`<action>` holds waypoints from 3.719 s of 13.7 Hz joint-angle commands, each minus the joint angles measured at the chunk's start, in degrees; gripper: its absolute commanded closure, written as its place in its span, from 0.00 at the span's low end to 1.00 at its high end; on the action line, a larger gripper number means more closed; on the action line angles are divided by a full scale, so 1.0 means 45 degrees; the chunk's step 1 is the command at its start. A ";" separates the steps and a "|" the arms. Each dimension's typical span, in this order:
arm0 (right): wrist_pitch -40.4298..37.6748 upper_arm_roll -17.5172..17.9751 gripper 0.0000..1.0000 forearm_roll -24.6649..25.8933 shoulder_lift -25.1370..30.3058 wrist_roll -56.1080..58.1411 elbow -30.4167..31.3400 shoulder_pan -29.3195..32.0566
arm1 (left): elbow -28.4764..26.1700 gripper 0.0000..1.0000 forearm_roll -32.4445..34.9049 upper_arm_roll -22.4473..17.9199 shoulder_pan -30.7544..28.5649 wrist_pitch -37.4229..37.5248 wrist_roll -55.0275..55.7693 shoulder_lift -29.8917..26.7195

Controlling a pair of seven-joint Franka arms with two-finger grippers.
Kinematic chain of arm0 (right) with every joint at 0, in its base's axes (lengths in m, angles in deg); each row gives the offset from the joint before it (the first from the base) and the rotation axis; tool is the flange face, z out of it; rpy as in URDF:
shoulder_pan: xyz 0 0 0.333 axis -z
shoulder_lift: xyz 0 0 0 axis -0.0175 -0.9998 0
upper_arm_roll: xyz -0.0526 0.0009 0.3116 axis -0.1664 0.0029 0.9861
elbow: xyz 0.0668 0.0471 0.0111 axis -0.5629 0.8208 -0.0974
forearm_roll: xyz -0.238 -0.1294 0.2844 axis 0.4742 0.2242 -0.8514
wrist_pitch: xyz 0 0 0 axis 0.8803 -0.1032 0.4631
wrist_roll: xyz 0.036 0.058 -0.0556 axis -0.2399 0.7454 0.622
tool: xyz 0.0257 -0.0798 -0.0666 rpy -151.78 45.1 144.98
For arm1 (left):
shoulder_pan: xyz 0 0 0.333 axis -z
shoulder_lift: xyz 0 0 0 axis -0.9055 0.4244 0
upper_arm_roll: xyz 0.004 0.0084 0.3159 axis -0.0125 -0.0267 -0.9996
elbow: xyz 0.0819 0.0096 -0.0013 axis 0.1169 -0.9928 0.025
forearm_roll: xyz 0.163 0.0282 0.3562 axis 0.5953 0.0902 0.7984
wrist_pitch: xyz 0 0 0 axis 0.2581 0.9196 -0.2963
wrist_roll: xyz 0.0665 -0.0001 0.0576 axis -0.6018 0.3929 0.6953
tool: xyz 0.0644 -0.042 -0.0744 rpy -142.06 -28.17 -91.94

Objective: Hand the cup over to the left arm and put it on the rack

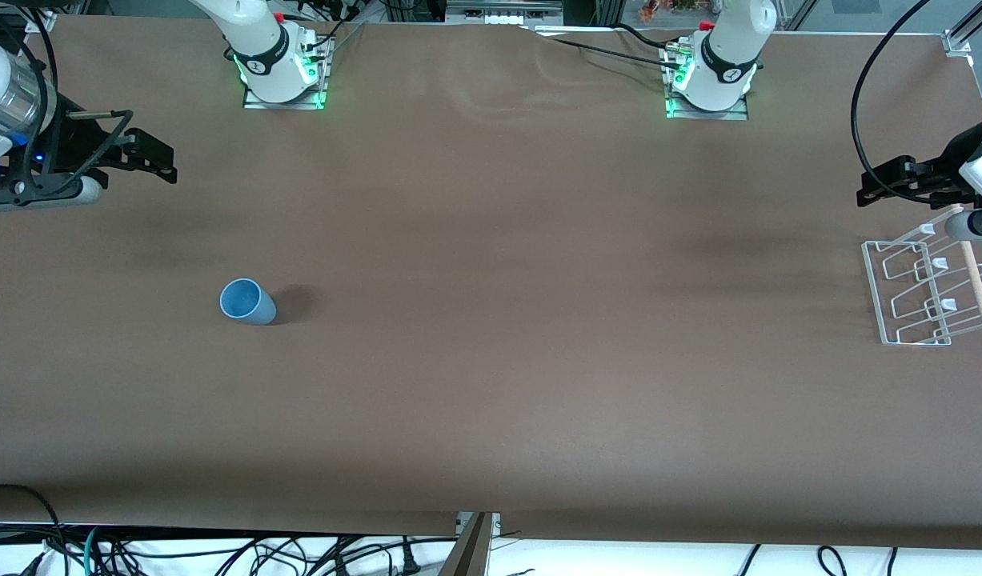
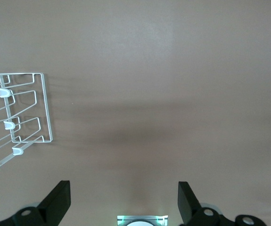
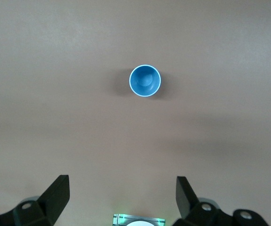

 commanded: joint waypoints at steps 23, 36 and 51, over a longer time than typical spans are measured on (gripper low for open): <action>0.9225 -0.1086 0.00 0.0183 -0.3865 0.2640 0.4944 0.0412 | 0.0465 0.00 0.0130 0.0042 0.0109 0.0176 -0.0150 0.0317; 1.0338 -0.1066 0.72 -0.0013 -0.5194 0.2386 0.4729 0.0373 | 0.0211 0.00 -0.0652 0.0003 0.0031 0.0176 -0.0907 0.0297; 0.0942 -0.0344 1.00 -0.7459 -0.5292 -0.7366 -0.1677 -0.2143 | -0.0589 0.00 -0.3225 -0.0095 -0.0106 0.0001 -0.9221 0.0434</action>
